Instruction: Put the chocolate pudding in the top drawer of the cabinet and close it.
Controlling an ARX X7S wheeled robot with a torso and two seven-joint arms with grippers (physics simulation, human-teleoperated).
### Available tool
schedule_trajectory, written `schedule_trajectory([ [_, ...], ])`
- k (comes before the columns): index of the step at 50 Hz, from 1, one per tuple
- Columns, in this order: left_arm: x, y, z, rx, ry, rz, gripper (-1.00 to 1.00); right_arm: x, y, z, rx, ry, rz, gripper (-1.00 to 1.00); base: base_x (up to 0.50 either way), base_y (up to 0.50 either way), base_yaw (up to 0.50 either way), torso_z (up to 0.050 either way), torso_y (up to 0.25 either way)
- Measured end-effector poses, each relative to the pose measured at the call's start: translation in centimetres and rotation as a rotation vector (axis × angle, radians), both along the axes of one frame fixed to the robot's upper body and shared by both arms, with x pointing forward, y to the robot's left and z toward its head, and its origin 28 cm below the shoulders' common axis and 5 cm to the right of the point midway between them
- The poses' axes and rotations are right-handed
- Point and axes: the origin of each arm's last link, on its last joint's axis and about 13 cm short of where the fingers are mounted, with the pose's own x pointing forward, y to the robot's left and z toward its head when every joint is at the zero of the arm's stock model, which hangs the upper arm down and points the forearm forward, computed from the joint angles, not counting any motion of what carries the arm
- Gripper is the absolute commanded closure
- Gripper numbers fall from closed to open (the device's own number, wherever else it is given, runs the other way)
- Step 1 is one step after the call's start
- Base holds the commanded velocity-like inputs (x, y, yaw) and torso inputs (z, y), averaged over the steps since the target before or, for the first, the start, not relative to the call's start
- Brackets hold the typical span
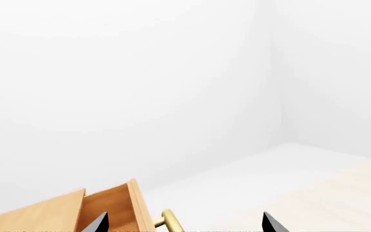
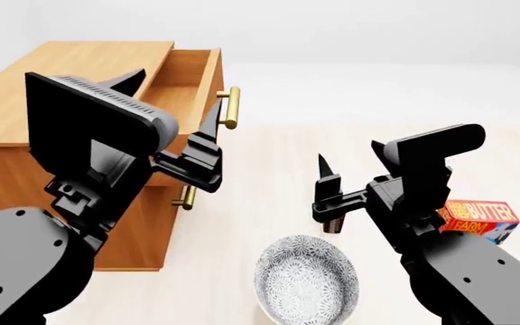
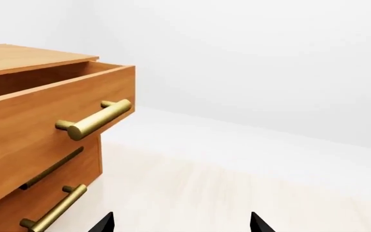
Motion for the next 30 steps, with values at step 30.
schedule_trajectory([
  [30, 9.1, -2.4, 3.9, 0.071, 0.291, 0.139, -1.00, -0.8, -0.4, -0.4, 0.027, 0.018, -0.023, -1.00, 0.00, 0.00, 0.00, 0.000, 0.000],
])
